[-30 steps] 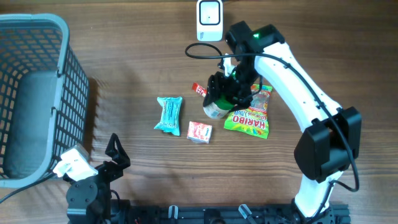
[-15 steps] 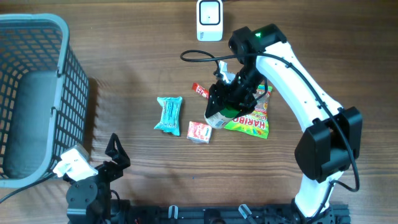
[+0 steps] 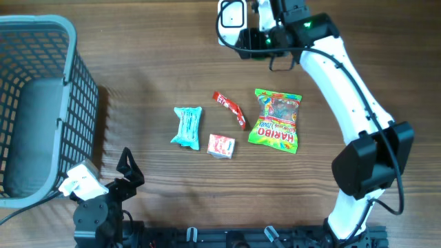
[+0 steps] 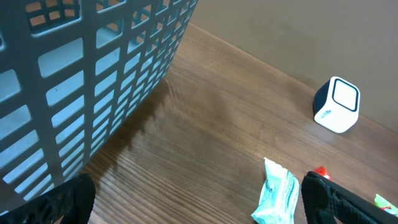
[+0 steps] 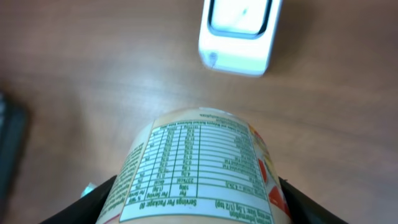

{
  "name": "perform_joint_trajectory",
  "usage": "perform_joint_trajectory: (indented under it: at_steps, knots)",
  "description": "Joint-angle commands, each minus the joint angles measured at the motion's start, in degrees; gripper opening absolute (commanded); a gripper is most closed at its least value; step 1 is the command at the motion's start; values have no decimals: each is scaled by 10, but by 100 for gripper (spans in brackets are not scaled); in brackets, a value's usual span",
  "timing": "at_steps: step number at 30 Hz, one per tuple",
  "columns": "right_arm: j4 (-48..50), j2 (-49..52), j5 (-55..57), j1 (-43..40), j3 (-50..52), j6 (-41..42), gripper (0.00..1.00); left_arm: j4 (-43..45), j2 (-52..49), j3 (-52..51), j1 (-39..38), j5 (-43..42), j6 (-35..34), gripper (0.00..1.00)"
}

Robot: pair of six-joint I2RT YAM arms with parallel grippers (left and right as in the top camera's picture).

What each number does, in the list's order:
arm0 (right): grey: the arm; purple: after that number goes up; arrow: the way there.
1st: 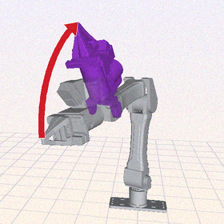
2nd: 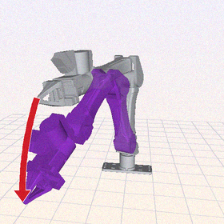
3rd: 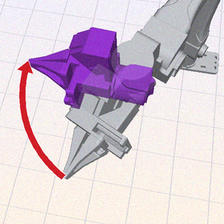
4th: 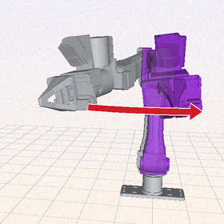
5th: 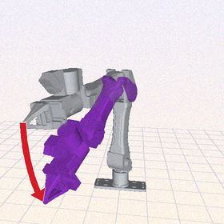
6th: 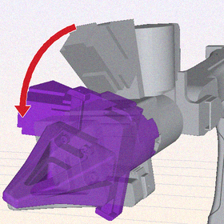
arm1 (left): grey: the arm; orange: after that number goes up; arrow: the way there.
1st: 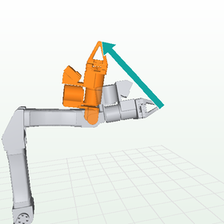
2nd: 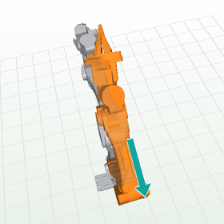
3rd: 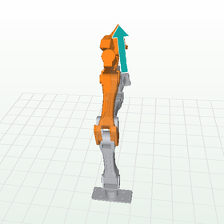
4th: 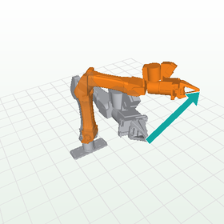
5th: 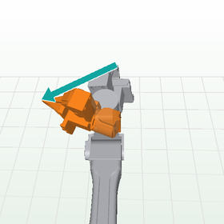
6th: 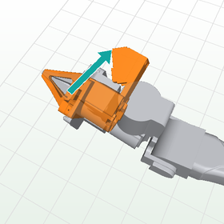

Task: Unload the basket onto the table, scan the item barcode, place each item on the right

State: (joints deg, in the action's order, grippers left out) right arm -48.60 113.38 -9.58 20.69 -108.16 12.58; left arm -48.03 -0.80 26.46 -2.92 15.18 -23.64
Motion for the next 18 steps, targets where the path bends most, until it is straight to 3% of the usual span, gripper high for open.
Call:
perform_joint_trajectory:
  at_steps: [1,10,13,16,18]
  knots:
    - [69,-5,195,31,-12,-5,71,2,4,-2,-2,5,9,100]
    - [304,125,302,47,-12,-157,74,2,4,-2,-2,5,9,100]
    - [418,183,336,49,-12,-206,80,2,4,-2,-2,5,9,100]
    - [498,231,338,50,-12,-215,80,2,4,-2,-2,5,9,100]
    - [486,237,342,50,-12,-189,78,2,4,-2,-2,5,9,100]
